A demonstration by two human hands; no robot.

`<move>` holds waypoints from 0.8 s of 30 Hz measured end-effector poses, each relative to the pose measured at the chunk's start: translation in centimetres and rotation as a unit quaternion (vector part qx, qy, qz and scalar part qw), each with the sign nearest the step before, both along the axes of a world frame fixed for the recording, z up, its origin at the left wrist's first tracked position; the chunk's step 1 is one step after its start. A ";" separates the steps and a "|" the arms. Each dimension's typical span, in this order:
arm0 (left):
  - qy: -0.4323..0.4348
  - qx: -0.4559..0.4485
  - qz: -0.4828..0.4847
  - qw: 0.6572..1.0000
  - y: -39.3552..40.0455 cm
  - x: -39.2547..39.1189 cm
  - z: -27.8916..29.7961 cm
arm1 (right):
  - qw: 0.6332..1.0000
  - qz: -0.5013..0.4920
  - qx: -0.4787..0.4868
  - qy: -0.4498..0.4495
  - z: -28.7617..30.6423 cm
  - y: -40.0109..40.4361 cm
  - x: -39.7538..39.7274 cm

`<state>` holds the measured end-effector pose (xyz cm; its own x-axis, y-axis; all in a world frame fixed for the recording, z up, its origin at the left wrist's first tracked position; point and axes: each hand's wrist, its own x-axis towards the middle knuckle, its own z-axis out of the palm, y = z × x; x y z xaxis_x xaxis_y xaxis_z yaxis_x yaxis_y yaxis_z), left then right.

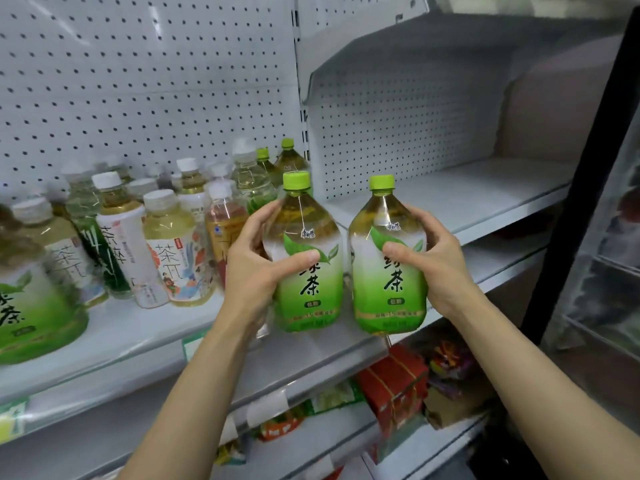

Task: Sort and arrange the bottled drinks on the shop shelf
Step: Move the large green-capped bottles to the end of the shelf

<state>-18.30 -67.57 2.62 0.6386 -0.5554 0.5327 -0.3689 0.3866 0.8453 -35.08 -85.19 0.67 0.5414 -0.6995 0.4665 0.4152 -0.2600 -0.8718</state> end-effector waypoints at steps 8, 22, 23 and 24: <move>0.031 -0.019 0.046 0.998 -4.6 1.1 0.5 | 0.999 0.020 -0.023 -0.011 1.3 -8.6 1.7; 0.037 -0.032 0.130 0.990 -11.1 0.6 0.5 | 0.991 -0.065 -0.114 0.031 1.5 -24.1 6.8; 0.036 -0.031 0.133 0.990 -11.6 0.6 0.6 | 0.990 -0.071 -0.119 0.032 1.2 -24.6 6.9; 0.036 -0.031 0.133 0.990 -12.2 0.6 0.7 | 0.989 -0.079 -0.125 0.031 0.9 -24.9 6.9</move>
